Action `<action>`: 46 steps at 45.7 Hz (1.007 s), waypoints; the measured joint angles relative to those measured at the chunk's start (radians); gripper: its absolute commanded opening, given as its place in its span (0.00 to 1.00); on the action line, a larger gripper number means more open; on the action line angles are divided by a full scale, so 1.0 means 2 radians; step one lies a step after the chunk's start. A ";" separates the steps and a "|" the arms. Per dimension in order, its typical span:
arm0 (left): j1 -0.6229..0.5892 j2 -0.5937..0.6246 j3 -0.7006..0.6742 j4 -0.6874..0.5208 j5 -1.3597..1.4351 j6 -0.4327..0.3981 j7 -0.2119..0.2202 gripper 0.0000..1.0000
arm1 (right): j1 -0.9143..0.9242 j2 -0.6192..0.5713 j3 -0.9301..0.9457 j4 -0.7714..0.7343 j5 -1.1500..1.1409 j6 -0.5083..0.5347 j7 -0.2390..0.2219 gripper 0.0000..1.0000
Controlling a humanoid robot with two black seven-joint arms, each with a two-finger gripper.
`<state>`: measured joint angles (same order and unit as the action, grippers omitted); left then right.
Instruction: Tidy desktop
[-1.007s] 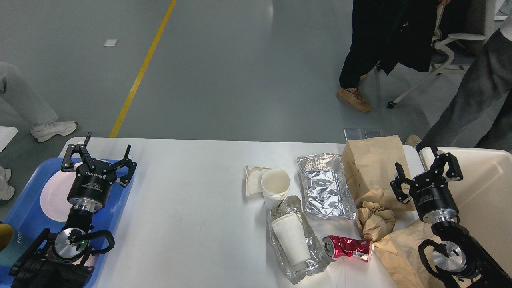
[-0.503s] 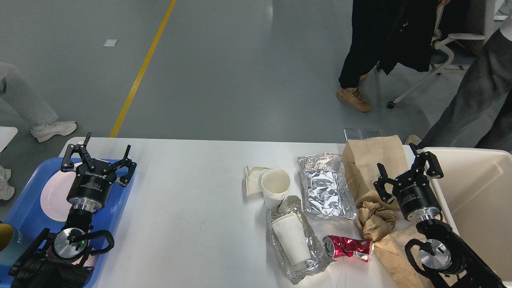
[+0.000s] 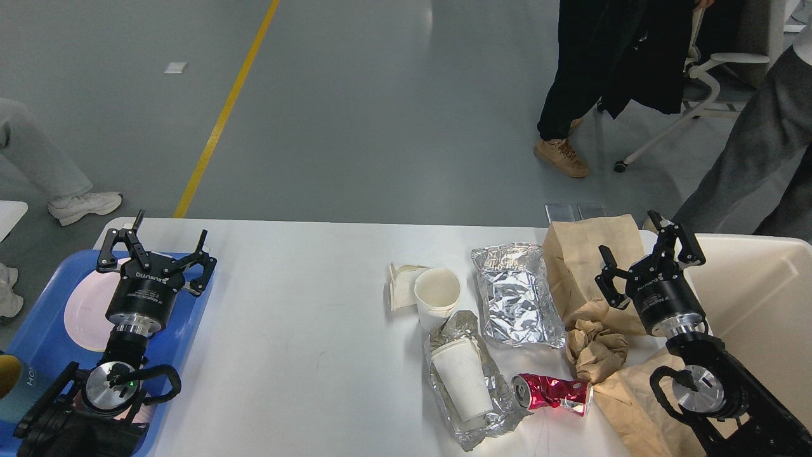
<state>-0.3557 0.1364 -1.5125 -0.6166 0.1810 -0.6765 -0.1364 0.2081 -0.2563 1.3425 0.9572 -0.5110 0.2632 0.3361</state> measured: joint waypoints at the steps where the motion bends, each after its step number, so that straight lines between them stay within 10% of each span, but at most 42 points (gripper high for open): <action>1: 0.000 0.000 0.000 0.000 0.000 0.000 0.000 0.96 | 0.002 -0.002 0.000 0.000 0.000 0.000 0.000 1.00; 24: 0.000 0.000 0.000 0.000 0.000 0.000 0.000 0.96 | 0.006 -0.065 -0.014 -0.001 0.001 0.000 0.007 1.00; 46: 0.000 0.000 0.000 0.000 0.000 0.000 0.000 0.96 | 0.278 -0.308 -0.460 -0.027 0.009 0.062 0.007 1.00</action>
<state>-0.3557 0.1362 -1.5125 -0.6166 0.1810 -0.6765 -0.1363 0.7639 -0.8720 0.4233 0.9027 -0.4923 0.3864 0.3503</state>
